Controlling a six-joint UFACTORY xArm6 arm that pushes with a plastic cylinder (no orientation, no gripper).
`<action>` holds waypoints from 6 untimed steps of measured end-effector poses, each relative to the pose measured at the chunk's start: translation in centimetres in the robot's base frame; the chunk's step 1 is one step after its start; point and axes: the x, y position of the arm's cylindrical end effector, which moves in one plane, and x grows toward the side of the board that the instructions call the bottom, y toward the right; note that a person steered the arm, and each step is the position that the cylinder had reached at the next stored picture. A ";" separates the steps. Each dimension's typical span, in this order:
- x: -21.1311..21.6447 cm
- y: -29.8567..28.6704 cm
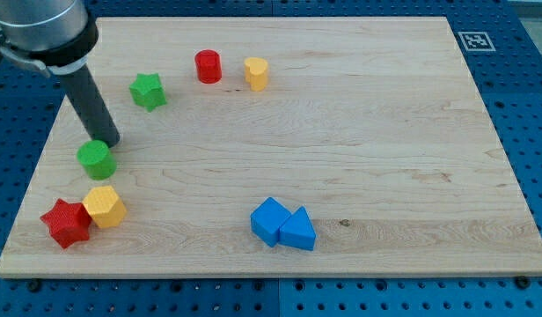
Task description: Move your arm to the center left
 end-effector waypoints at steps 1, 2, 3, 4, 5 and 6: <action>2.0 0.0; 3.0 0.0; 4.1 0.0; 3.2 -0.3; -2.6 -1.7; -7.3 -2.7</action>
